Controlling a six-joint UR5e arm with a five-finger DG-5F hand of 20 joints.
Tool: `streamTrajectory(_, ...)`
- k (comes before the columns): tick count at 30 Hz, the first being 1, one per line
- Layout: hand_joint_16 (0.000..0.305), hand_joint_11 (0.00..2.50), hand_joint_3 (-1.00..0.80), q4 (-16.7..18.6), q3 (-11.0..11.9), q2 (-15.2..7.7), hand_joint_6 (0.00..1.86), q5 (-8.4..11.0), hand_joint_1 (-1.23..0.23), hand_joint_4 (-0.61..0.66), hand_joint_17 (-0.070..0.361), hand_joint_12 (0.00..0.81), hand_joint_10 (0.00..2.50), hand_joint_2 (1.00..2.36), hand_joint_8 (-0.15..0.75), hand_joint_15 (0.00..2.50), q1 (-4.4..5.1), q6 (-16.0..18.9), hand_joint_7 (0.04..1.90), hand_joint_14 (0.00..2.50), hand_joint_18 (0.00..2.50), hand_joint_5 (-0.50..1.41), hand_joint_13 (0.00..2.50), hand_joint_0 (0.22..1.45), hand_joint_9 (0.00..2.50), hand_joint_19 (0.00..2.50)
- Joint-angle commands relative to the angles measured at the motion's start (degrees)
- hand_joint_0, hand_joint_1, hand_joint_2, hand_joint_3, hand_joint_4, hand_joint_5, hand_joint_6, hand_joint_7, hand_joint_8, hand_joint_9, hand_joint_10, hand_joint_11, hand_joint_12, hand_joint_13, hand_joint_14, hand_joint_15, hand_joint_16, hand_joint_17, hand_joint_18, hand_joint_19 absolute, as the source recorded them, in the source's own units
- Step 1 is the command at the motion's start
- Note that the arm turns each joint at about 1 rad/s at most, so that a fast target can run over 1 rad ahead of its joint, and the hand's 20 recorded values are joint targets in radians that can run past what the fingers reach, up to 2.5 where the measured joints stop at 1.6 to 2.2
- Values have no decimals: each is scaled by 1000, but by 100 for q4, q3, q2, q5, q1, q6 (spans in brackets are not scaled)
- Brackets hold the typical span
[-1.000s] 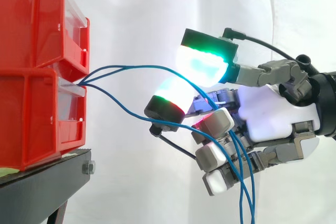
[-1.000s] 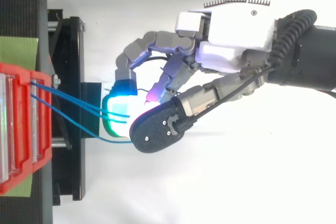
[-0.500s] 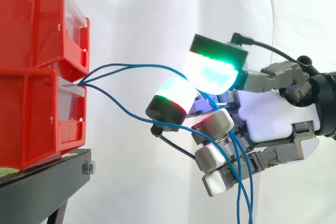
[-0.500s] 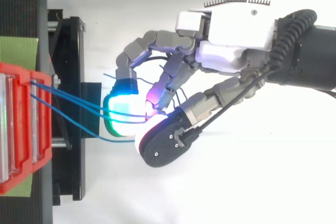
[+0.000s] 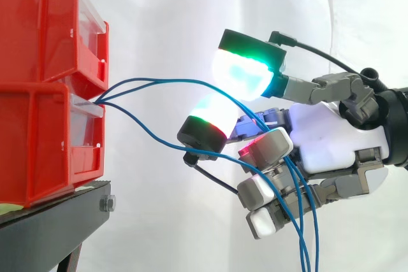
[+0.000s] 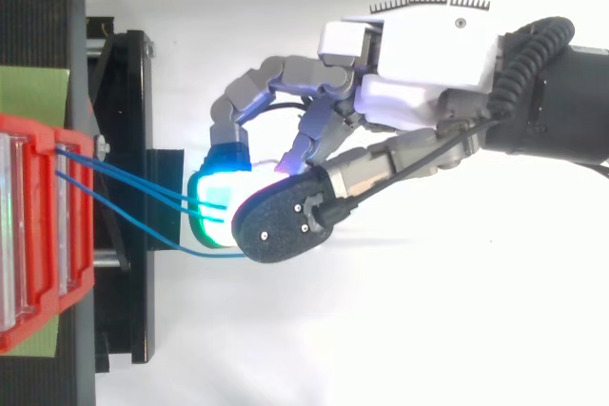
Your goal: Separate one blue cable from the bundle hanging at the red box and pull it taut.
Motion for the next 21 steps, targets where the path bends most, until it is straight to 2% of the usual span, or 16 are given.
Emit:
streamTrajectory(1,51,1226,-500,-1,0,0,873,5,-593,-1,115,374,16,1000,320,761,-4,0,1005,26,761,-133,976,563,1204,626)
streamTrajectory(5,50,1222,-500,-1,0,0,879,-3,-651,-27,112,367,16,1000,316,765,4,0,1028,24,749,-127,970,613,1199,636)
streamTrajectory(7,50,1227,-435,-1,0,0,888,-3,-739,-21,113,367,17,1005,317,773,4,0,1057,26,747,-120,971,639,1199,627)
streamTrajectory(8,50,1227,-435,-1,0,0,888,-3,-739,-21,113,367,17,1005,317,773,4,0,1057,26,747,-120,971,639,1199,627)
streamTrajectory(9,50,1229,-362,-1,0,0,891,-3,-823,9,113,372,17,1012,319,772,4,0,1102,26,749,-122,970,652,1187,622)
streamTrajectory(10,50,1231,-305,-1,0,0,907,-3,-872,-19,113,370,17,1016,315,762,-4,0,1107,24,754,-130,971,670,1169,608)
streamTrajectory(13,50,1220,-267,-1,0,0,912,-3,-907,-41,112,368,16,1018,315,760,-4,0,1229,24,758,-134,962,717,1154,601)
streamTrajectory(16,50,1219,-310,-1,0,0,940,-12,-912,-112,112,365,15,1016,311,756,4,0,1152,26,749,-144,954,768,1145,590)
streamTrajectory(21,49,1218,-500,8,0,0,949,-21,-916,-176,109,356,15,1000,296,750,4,0,1201,26,756,-155,956,799,1140,576)
